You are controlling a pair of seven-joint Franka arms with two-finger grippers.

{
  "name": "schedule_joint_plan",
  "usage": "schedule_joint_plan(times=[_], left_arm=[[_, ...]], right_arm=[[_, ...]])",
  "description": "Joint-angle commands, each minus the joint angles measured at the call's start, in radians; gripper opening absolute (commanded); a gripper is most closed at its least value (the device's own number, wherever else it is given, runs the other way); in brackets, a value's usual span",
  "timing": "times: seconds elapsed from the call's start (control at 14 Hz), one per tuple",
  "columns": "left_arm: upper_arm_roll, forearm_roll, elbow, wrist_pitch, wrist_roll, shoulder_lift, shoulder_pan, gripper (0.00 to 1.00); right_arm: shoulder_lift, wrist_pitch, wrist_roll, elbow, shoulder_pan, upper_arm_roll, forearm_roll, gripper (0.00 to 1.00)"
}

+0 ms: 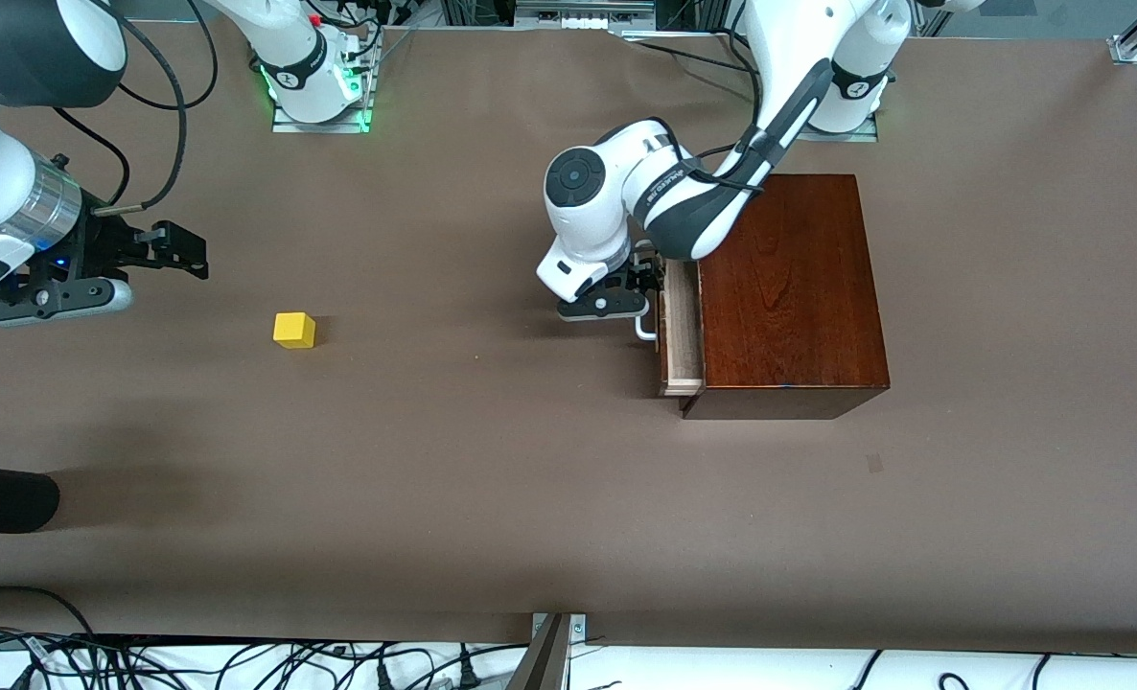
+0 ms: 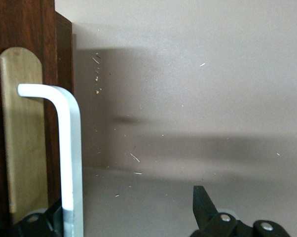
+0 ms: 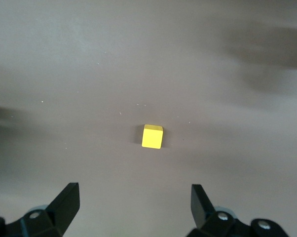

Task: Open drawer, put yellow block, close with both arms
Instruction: 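Pull the drawer open with the left gripper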

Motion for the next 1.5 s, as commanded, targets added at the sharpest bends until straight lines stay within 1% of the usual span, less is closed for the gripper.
schedule_joint_plan(times=[0.0, 0.21, 0.43, 0.5, 0.57, 0.64, 0.72, 0.79, 0.93, 1.22, 1.43], left_arm=[[-0.008, -0.005, 0.058, 0.038, -0.061, 0.062, -0.045, 1.0], [-0.006, -0.007, 0.106, 0.035, -0.072, 0.076, -0.065, 1.0], [-0.003, -0.008, 0.112, 0.033, -0.078, 0.083, -0.076, 1.0], [-0.001, -0.008, 0.117, 0.033, -0.084, 0.088, -0.087, 1.0], [0.0, -0.007, 0.132, 0.033, -0.102, 0.1, -0.094, 1.0], [0.0, -0.005, 0.15, 0.033, -0.119, 0.112, -0.107, 1.0], [0.0, -0.005, 0.163, 0.033, -0.132, 0.12, -0.11, 1.0], [0.0, -0.005, 0.164, 0.032, -0.133, 0.123, -0.114, 1.0], [0.005, -0.001, 0.164, 0.025, -0.133, 0.122, -0.121, 1.0], [0.043, -0.001, 0.17, -0.025, -0.133, 0.12, -0.173, 1.0], [0.046, -0.001, 0.187, -0.027, -0.133, 0.12, -0.173, 1.0]], right_arm=[[-0.012, -0.012, -0.011, -0.006, -0.004, -0.003, 0.002, 1.0], [-0.017, -0.007, -0.007, -0.007, -0.004, -0.003, 0.006, 1.0], [-0.022, -0.001, 0.013, -0.007, -0.005, 0.0, 0.01, 1.0], [-0.022, -0.001, 0.012, -0.007, -0.024, 0.008, 0.011, 1.0], [-0.022, -0.001, 0.012, -0.01, -0.065, 0.043, 0.011, 1.0], [-0.025, 0.001, 0.012, -0.019, -0.121, 0.106, 0.011, 1.0], [-0.025, 0.004, 0.013, -0.023, -0.164, 0.149, 0.011, 1.0], [-0.025, 0.007, 0.015, -0.024, -0.172, 0.158, 0.008, 1.0], [-0.04, 0.043, 0.047, -0.078, -0.173, 0.16, 0.003, 1.0], [-0.069, 0.226, 0.064, -0.271, -0.169, 0.163, 0.002, 1.0], [-0.06, 0.362, 0.064, -0.389, -0.168, 0.164, 0.003, 1.0]])
